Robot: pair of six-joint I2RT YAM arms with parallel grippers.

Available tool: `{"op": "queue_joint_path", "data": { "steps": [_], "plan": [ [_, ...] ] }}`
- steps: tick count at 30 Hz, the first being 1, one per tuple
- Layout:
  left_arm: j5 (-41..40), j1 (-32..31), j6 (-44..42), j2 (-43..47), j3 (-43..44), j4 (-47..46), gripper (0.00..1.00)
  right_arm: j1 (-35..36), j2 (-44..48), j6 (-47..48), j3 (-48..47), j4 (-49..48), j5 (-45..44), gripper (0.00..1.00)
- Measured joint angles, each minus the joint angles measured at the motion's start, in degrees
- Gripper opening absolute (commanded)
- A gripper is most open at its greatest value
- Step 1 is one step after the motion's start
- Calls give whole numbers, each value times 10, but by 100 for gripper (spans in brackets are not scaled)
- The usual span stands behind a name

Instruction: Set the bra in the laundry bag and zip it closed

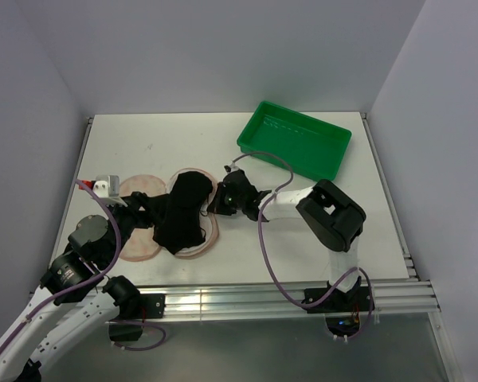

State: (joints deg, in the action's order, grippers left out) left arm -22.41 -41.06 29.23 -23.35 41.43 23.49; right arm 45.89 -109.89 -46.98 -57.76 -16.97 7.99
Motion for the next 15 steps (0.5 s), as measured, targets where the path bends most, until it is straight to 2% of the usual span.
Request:
{"op": "queue_joint_path", "data": {
  "steps": [3, 6, 11, 13, 15],
  "plan": [
    [0, 0, 0, 0, 0, 0, 81, 0, -1, 4, 0, 10, -11, 5],
    [0, 0, 2, -3, 0, 0, 82, 1, -1, 11, 0, 19, -22, 18],
    [0, 0, 7, -23, 0, 0, 83, 9, -1, 30, -2, 35, -31, 33],
    [0, 0, 13, -38, 0, 2, 85, 11, 1, 36, -4, 39, -32, 43],
    [0, 0, 20, -55, 0, 5, 86, 12, 8, 45, -4, 45, -33, 45]
  ]
}}
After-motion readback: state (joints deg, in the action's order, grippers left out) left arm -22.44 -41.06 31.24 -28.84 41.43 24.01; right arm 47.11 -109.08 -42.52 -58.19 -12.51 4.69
